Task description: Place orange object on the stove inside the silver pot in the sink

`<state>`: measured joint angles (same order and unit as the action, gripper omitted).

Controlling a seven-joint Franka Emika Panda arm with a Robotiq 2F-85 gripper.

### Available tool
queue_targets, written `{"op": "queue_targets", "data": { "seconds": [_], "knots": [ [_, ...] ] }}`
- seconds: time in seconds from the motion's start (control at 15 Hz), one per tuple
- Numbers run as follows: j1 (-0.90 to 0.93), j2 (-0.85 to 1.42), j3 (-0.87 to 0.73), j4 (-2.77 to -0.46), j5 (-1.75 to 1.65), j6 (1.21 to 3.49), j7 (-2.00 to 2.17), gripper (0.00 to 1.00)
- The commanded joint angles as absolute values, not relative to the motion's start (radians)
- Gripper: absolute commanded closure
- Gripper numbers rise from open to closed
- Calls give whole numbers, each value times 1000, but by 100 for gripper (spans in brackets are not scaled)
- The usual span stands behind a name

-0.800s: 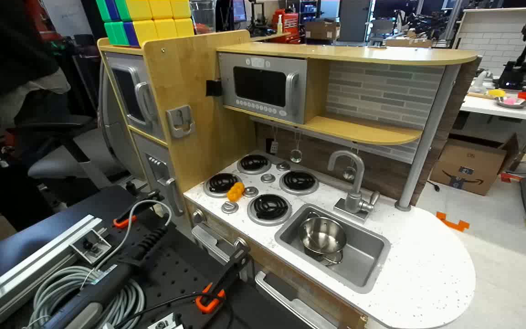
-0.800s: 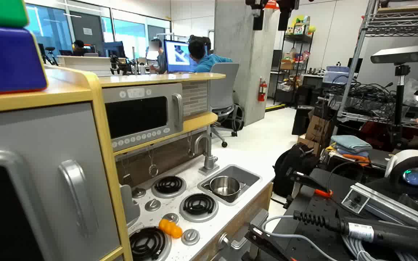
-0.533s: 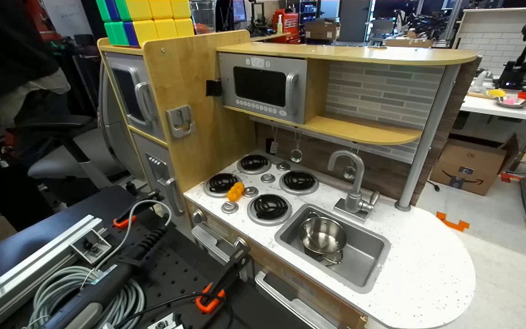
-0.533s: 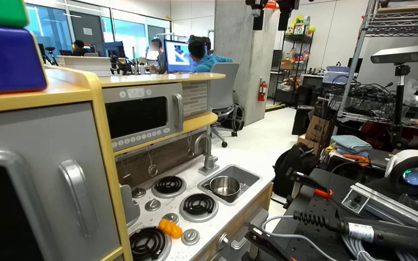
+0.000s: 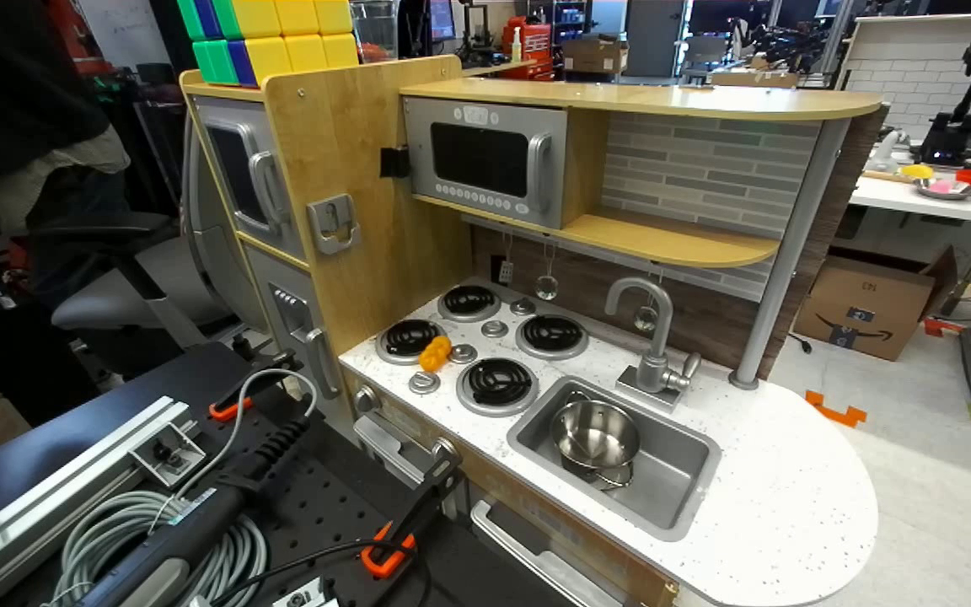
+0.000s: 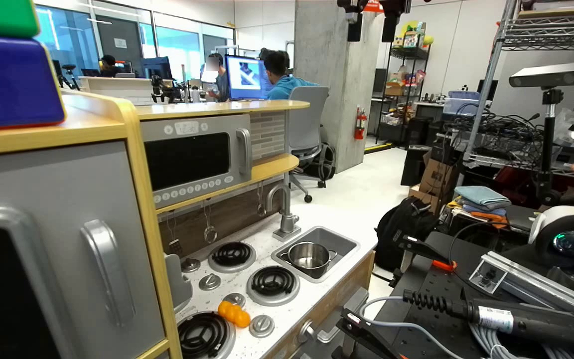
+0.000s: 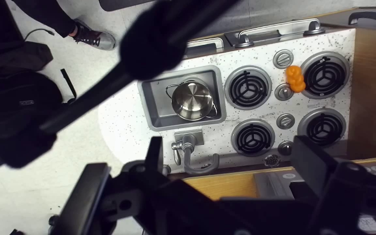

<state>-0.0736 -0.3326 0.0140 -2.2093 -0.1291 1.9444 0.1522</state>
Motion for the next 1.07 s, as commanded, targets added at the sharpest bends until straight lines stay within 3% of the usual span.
{"op": "queue_targets", "data": {
  "seconds": [0.0,0.67,1.0],
  "knots": [
    [-67,-332,8,-2208,-131,1943,153,0],
    [-64,-324,8,-2208,-126,1953,145,0],
    [-16,-208,16,-2258,-37,2134,112,0]
  ]
}}
